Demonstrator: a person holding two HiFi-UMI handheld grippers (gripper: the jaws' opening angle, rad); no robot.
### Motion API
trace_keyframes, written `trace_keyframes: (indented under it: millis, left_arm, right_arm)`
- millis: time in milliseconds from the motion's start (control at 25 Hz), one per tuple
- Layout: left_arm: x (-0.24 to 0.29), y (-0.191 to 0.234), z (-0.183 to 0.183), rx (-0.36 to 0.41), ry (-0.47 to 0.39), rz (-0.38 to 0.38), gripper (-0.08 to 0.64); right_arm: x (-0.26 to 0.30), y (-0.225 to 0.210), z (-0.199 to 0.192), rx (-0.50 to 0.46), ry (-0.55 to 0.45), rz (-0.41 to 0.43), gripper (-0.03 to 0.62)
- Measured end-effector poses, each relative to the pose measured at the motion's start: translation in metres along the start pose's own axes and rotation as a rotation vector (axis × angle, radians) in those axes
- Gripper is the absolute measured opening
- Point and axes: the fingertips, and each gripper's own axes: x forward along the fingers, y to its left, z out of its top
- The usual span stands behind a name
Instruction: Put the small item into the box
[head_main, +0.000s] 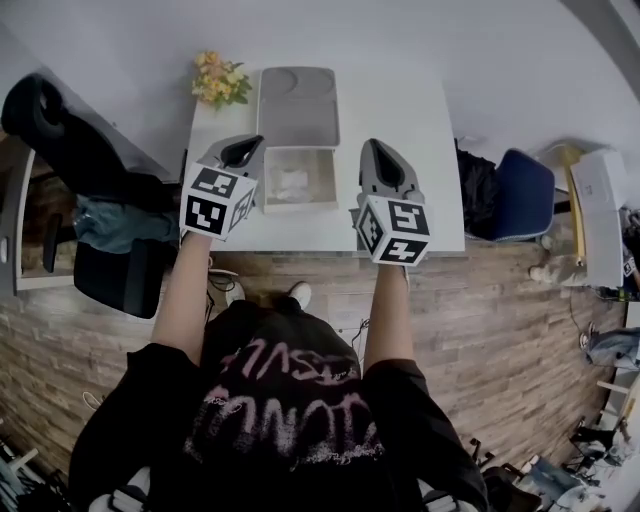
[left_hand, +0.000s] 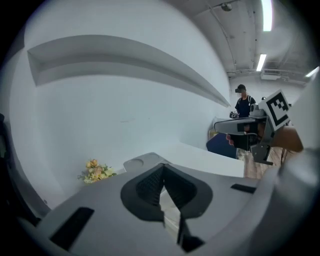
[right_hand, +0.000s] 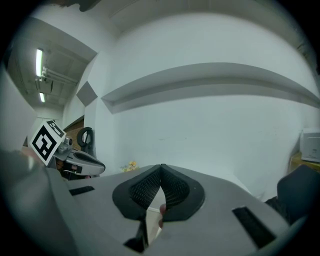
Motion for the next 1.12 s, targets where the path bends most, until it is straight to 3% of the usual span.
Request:
trace_keyframes:
  millis: [520,1120]
  left_arm:
    - [-0.034,0.026,0.052,-0.081,-0.145,0.089,0.002]
    - [-0.051,0.029,0.067,-0.063,-0.223,0.144,0.0]
  right_arm:
    - [0.005,0.003,0.014,-0.022,-0.011,0.006,0.011]
    - [0.006,0.004,0.016,-0.028,-0.033,0.032,0.011]
